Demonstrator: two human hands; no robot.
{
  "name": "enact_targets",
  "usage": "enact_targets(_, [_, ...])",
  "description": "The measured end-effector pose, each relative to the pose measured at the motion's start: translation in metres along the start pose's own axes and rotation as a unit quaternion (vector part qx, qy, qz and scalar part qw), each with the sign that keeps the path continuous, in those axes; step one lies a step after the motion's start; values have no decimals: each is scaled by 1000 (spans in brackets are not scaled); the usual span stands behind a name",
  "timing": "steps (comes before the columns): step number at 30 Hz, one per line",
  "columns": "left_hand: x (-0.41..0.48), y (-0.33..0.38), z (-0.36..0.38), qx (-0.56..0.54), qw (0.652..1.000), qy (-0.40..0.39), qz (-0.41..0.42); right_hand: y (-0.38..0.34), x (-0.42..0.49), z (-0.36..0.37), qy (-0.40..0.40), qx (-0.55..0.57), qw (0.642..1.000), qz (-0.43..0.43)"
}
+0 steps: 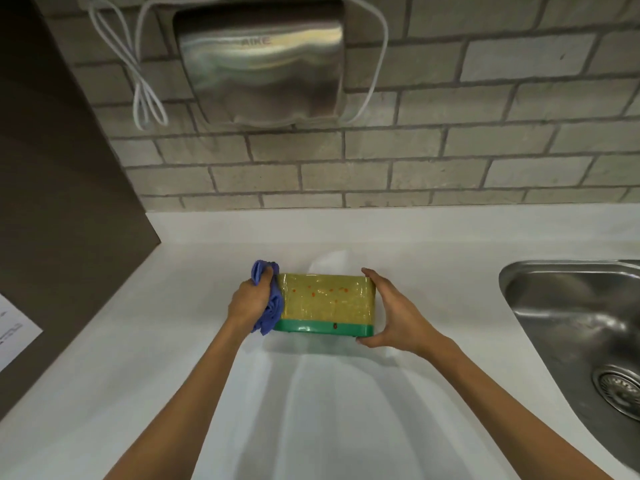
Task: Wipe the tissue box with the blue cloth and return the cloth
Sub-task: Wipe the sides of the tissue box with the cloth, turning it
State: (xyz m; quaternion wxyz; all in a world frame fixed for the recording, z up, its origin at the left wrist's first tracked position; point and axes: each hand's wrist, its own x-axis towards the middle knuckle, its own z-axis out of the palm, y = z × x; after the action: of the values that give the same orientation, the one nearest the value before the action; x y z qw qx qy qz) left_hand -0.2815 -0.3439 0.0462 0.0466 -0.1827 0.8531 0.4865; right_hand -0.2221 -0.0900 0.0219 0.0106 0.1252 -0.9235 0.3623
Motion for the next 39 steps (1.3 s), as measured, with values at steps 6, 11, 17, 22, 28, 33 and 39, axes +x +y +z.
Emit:
enact_targets(6, [-44, -16, 19, -45, 965, 18, 258, 3, 11, -6, -11, 40, 999, 7])
enact_targets(11, [-48, -5, 36, 20, 955, 85, 285, 2, 16, -5, -14, 51, 999, 10])
enact_targets(17, [-55, -28, 40, 141, 902, 116, 391, 4, 18, -8, -12, 72, 997, 25])
enact_targets(22, [-47, -21, 31, 120, 921, 121, 349, 2, 19, -8, -21, 84, 996, 27])
enact_targets(28, [-49, 9, 44, 203, 889, 122, 392, 2, 19, -6, -9, 88, 995, 35])
enact_targets(33, [-63, -28, 36, 136, 921, 134, 341, 5, 22, -7, -9, 99, 994, 38])
enact_targets(39, [-79, -24, 46, 218, 879, 121, 407, 3, 20, -7, -18, 86, 996, 31])
